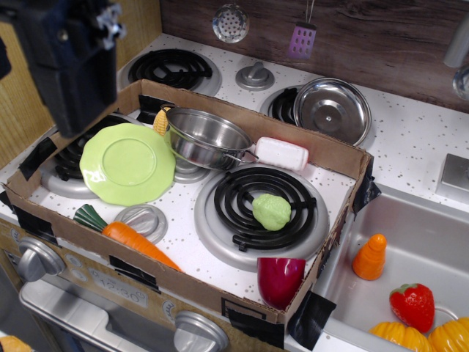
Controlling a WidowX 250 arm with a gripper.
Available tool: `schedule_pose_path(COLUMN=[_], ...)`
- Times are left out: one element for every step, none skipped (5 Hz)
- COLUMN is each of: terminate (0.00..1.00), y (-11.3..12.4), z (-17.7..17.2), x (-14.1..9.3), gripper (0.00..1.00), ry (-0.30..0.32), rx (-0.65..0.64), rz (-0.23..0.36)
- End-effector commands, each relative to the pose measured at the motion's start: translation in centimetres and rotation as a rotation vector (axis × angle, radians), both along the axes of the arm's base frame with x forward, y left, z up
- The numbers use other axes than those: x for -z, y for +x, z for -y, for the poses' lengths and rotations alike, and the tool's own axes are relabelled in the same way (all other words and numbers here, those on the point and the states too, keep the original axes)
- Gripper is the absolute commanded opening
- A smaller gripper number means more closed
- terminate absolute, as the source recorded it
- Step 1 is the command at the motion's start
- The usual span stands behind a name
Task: Put broccoli in pot
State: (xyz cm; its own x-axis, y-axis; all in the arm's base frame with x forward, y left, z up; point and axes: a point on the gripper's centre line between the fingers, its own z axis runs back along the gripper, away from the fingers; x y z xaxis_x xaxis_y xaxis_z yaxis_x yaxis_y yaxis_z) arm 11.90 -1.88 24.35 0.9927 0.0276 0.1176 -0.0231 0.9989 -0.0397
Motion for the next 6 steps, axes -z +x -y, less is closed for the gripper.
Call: schedule_pose_path(terminate=[0.00,0.00,0.00,0.00,0.00,0.00], y=[0.0,3.3,6.2,8.3,9.3,10.0], z=[0.0,0.3,0.5,0.9,1.4,2.2], x=[0.0,2.5,4.7,6.9,8.0,9.3], gripper=[1.00,1.00,1.00,1.00,1.00,1.00], ry=[0.000,-0.049,-0.071,-0.084,-0.045,-0.053], rx=[0.000,0.062,0.111,0.148,0.110,0.066], rz=[0.000,-0.005,0.024,0.060,0.080,0.107])
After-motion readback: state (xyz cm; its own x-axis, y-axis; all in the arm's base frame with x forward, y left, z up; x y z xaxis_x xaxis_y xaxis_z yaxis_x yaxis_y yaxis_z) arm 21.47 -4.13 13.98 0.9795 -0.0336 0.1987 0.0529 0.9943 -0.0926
